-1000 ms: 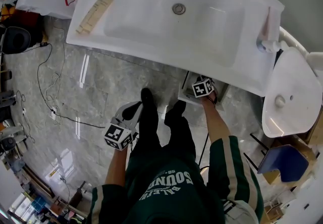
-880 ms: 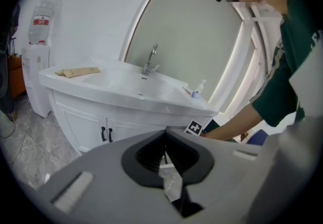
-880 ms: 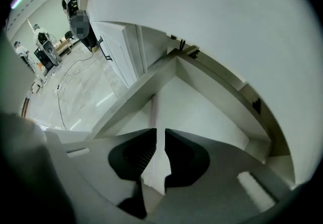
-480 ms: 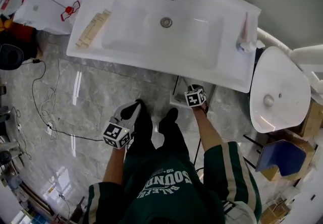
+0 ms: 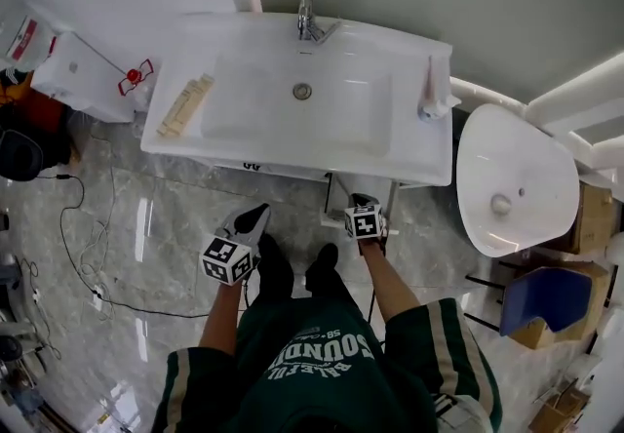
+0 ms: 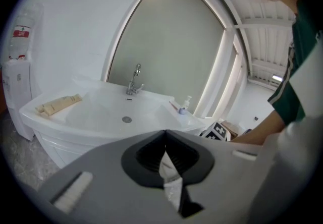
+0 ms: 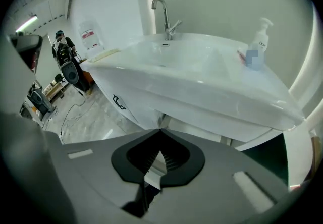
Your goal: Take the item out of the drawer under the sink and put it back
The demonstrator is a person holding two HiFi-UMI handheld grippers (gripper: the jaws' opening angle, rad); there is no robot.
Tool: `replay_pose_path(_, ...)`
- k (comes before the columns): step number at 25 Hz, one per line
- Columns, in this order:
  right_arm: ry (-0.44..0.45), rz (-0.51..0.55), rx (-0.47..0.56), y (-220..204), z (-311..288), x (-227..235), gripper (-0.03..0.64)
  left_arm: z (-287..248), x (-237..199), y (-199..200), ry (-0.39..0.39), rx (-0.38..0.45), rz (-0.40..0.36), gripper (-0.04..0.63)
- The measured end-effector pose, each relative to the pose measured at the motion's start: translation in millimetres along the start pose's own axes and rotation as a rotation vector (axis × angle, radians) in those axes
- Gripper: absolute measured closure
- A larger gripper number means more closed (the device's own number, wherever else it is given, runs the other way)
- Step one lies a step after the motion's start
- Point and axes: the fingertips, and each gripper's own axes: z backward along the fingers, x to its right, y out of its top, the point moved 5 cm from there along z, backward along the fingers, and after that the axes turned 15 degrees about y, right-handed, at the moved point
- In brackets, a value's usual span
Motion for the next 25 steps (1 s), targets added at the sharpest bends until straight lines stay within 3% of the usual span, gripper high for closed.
replay_pose_path(7,-0.004,0.002,0.197,51.1,53.0,-28.2,0.615,3.6,4.0,35.7,-0.043,0.056,-0.049,0.545)
replay_pose_path(15,0.019,0.164,0.471,153.1,130.8,-67.8,0.615,2.3,-0.7,95.4,-0.063,0.163,-0.115,0.545)
replay_pose_path(25,0.043,0.254,0.769,228.2,223.4,-107.9,0.614,6.8,-1.2,156.6,-0.075,0.266,-0.185,0.545)
